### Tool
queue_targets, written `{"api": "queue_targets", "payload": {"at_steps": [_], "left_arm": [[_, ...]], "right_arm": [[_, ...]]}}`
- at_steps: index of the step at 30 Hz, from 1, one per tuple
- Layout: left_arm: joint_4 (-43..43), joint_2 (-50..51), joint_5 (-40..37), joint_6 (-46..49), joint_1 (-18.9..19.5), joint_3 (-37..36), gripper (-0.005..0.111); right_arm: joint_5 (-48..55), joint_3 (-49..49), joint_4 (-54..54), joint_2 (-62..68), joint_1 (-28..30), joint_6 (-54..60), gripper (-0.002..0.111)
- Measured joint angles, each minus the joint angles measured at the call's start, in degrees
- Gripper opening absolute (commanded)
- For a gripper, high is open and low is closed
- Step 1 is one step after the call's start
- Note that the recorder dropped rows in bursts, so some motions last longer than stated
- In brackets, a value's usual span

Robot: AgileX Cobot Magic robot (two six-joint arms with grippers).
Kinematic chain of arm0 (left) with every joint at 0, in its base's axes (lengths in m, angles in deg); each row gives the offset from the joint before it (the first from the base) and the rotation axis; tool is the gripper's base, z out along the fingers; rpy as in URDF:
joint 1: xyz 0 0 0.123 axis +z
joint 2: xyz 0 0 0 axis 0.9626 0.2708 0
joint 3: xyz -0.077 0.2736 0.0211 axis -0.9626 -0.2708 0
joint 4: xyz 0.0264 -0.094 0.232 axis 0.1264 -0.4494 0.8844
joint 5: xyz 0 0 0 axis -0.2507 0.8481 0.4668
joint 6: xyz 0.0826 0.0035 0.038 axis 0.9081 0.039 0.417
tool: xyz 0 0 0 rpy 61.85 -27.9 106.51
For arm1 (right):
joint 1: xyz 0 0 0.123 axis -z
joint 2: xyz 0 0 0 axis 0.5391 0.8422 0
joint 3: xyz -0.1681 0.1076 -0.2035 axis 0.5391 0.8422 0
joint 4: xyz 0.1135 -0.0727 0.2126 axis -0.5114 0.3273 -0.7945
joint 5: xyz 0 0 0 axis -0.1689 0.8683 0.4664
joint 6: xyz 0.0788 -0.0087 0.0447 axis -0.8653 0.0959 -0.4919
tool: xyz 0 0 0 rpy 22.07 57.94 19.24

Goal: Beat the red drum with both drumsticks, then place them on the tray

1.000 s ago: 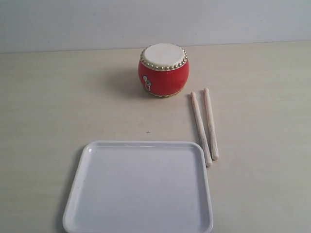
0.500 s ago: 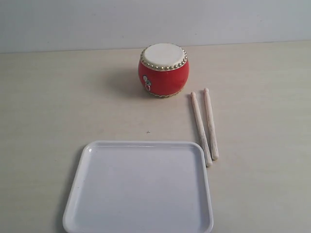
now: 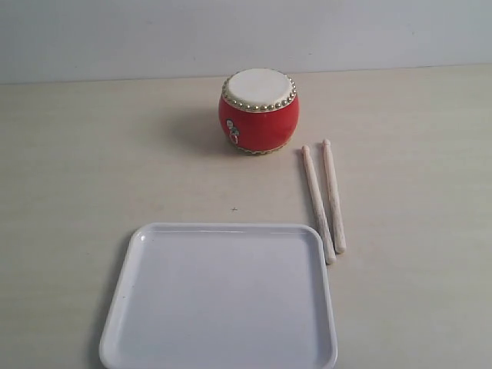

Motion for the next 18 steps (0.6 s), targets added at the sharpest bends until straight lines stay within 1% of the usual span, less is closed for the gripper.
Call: {"api": "queue_targets", "payload": {"at_steps": [5, 8, 10, 13, 14, 17, 18], "left_arm": [[-0.1, -0.09, 8.56, -2.37, 0.0, 0.0, 0.0], [-0.1, -0.09, 13.59, -9.71, 0.0, 0.0, 0.0], [-0.23, -0.09, 14.84, -16.69, 0.0, 0.0, 0.0], [-0.23, -0.09, 12.95, -26.76, 0.1, 0.0, 0.0], [-0.8, -0.09, 10.31, -31.49, 0.1, 0.0, 0.0], [-1.97, -0.09, 5.12, -33.94, 0.34, 0.0, 0.0], [-2.94, -0.09, 2.31, -34.06, 0.47, 0.0, 0.0]], "right_arm": [[-3.76, 0.0, -1.69, 0.0, 0.0, -1.03, 0.0], [-5.58, 0.0, -1.93, 0.0, 0.0, -1.32, 0.0], [-5.87, 0.0, -1.98, 0.0, 0.0, -1.41, 0.0], [-4.73, 0.0, -2.16, 0.0, 0.0, -1.57, 0.0], [-3.42, 0.0, -2.47, 0.0, 0.0, -1.57, 0.0], [-2.98, 0.0, -3.67, 0.0, 0.0, -2.69, 0.0], [-4.19, 0.0, -3.67, 0.0, 0.0, -2.81, 0.0]]}}
